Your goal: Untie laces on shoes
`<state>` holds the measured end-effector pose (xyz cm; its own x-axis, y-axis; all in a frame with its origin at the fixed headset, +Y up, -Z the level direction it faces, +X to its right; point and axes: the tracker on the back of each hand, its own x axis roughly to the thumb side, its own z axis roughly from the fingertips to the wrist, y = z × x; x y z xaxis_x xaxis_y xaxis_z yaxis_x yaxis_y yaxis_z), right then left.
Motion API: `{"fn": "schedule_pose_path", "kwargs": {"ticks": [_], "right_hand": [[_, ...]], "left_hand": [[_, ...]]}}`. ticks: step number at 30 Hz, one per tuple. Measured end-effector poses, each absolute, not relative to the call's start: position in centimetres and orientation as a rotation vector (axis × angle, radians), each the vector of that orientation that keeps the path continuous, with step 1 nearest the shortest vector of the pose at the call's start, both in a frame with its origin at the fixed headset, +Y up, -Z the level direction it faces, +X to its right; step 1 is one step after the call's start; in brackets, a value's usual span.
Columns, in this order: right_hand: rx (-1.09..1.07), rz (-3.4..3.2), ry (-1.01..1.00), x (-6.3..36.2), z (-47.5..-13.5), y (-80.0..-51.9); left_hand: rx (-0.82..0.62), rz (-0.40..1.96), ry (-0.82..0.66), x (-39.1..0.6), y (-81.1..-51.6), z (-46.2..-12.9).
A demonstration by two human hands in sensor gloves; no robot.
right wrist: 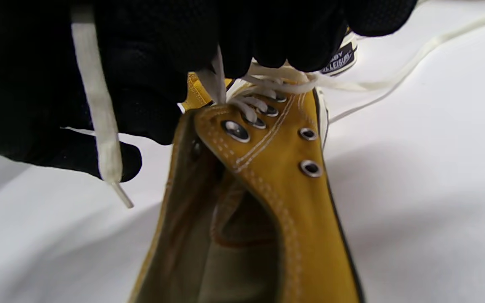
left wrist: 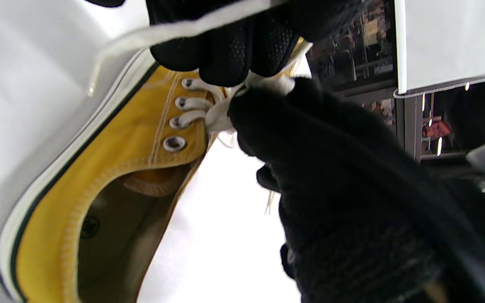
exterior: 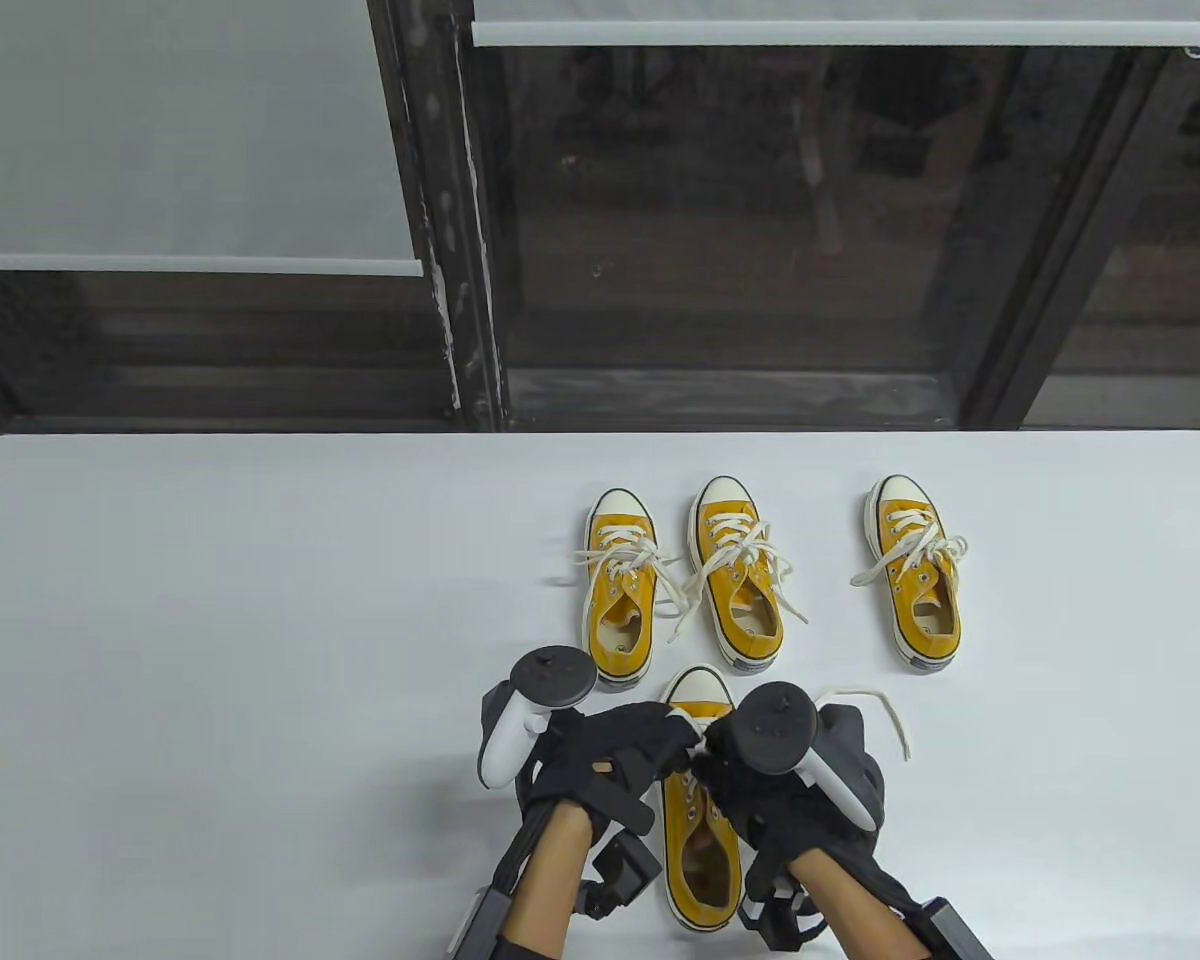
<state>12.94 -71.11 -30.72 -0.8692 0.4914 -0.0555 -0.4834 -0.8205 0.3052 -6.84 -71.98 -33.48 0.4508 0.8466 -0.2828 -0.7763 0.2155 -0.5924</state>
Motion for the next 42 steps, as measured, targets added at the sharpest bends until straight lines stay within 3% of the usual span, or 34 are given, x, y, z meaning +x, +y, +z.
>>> {"fn": "schedule_pose_path", "kwargs": {"ticks": [3, 11, 15, 18, 20, 23, 30, 34, 42], "right_hand": [[0.003, 2.493, 0.447, 14.0, -31.0, -71.6], [-0.018, 2.325, 0.520, 16.0, -31.5, -72.8], [-0.029, 2.292, 0.548, 16.3, -31.7, -73.1], [-0.031, 2.282, 0.555, 16.3, -31.6, -73.2], [-0.032, 2.277, 0.555, 16.3, -31.6, -73.1], [-0.030, 2.273, 0.553, 16.3, -31.6, -73.1], [-0.023, 2.231, 0.561, 16.4, -31.6, -73.2], [-0.023, 2.191, 0.577, 16.5, -31.6, -73.2], [-0.017, 2.117, 0.611, 16.4, -31.5, -73.2]], "left_hand": [[-0.712, 1.208, -0.119, -7.9, -71.1, -33.5], [-0.433, 1.334, -0.018, -13.9, -67.8, -32.6], [-0.221, 1.315, 0.228, -18.3, -67.9, -31.7], [-0.228, 1.093, 0.468, -20.5, -69.2, -31.4], [-0.320, 0.858, 0.516, -20.8, -69.6, -31.6], [-0.347, 0.767, 0.452, -19.6, -69.3, -32.0], [-0.350, 0.691, 0.058, -12.1, -67.4, -32.6], [-0.565, 0.698, -0.154, -7.1, -69.1, -32.6], [-0.552, 0.548, -0.153, -3.4, -71.5, -31.9]]}}
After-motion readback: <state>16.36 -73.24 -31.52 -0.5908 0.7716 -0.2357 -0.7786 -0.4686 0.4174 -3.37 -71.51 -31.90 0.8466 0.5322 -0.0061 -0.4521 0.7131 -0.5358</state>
